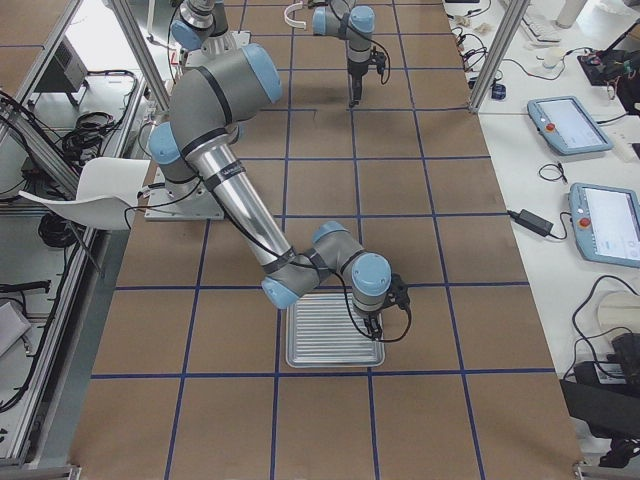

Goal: Place bearing gear from tray to pile

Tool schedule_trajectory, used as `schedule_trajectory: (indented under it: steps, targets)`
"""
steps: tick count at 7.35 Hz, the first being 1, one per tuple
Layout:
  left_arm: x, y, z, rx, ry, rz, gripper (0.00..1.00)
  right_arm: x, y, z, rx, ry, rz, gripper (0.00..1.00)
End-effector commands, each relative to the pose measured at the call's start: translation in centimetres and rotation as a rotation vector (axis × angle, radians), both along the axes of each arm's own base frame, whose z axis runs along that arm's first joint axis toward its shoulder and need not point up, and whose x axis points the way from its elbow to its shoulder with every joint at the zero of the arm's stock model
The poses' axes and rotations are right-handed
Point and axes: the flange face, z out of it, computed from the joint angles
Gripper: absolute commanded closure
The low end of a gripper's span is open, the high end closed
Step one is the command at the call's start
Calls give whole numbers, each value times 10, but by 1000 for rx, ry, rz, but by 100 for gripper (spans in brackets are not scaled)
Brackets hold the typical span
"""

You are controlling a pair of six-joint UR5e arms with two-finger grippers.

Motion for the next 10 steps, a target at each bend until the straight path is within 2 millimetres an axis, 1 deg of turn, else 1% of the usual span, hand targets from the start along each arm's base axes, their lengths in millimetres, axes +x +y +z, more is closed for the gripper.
schedule_trajectory:
  steps: [1,2,3,4,5,6,7,8,9,10]
  targets:
    - [0,0,-11,-6,9,0,1,2,0,-2,4,-11,-27,5]
    - [-4,2,-10,7,49,-5,6,4,-3,-1,2,-6,-24,5]
    - [-4,4,-12,21,59,-3,17,4,-4,-4,4,-7,-21,5]
    - [-3,6,-17,26,56,-6,30,5,-3,-4,5,-8,-21,5]
    - [-2,7,-18,29,50,-6,37,4,-4,-4,3,-7,-19,13]
    - [-1,7,-16,26,51,-6,63,5,-4,-4,4,-9,-19,26]
    - [-2,8,-8,19,60,-7,89,6,-4,-5,7,-12,-21,47]
    - [-2,9,-10,24,60,-6,95,6,-5,-3,4,-9,-21,69]
    - [-1,8,-9,25,58,-5,97,7,-4,-2,6,-9,-24,79]
    - [-1,8,-9,26,56,-6,100,8,-4,-2,14,-14,-38,83]
